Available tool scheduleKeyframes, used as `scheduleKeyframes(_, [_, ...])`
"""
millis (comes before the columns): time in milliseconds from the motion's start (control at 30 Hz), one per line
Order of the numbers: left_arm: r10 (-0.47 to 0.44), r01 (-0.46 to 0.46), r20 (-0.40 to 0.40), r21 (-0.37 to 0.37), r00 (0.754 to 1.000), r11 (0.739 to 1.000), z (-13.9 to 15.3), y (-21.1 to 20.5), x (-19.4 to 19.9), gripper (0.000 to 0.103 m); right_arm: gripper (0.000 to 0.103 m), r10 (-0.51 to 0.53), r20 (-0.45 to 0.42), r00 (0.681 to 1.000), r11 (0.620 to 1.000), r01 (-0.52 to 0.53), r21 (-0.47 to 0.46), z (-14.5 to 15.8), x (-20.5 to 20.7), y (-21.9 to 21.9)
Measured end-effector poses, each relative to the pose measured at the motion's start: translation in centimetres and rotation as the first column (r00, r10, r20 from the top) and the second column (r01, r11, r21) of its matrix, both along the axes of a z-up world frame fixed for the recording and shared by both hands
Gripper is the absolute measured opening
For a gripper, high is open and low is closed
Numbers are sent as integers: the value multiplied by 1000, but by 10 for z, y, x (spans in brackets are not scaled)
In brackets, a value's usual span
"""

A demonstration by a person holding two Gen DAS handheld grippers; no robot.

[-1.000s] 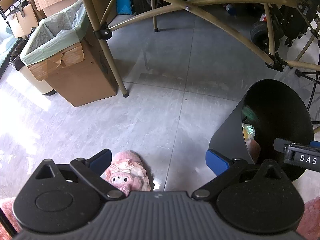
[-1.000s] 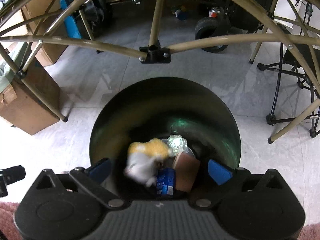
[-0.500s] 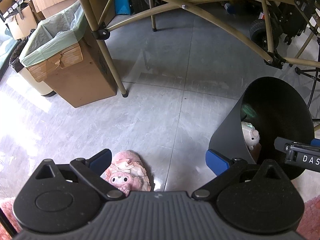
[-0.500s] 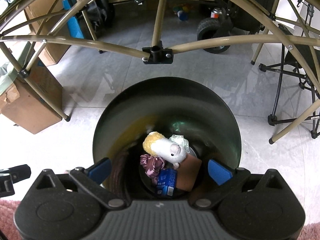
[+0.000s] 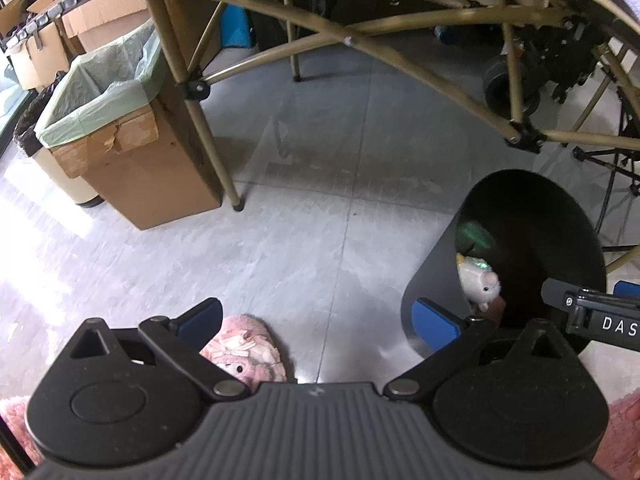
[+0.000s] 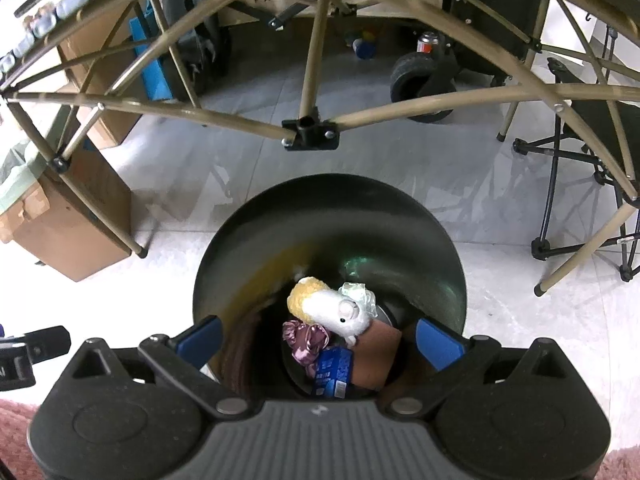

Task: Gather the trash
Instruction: 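Raise both tools back up over the table toward the cloths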

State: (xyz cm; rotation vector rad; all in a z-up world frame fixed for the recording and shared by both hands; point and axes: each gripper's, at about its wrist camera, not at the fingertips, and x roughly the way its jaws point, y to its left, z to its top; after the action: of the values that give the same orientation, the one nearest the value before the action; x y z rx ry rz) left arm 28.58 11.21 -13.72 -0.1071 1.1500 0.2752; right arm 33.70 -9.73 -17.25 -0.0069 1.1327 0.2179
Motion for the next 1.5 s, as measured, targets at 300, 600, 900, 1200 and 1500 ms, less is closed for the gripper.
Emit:
scheduleKeyframes(300, [-21,21,88,2,996,1000,15,-14,-4,103,103,-32,78,996,999,28,45,26,-11,-23])
scheduleKeyframes(600, [-40,27,223,62,974,998,35,-32,-11,103,103,-57,194,979,994,37,105,56,-28,-48])
scheduleKeyframes(900, [-72,53,327,68,942,996,71,-53,-14,103,103,-102,365,925,987,48,154,93,-48,-76])
scheduleKeyframes(1200, [-66,48,449,51,891,998,116,-71,-3,103,103,-148,601,786,982,43,184,139,-51,-100])
scheduleKeyframes(1500, [-75,55,516,54,853,997,140,-90,32,103,103,-134,728,672,987,26,157,168,-14,-109])
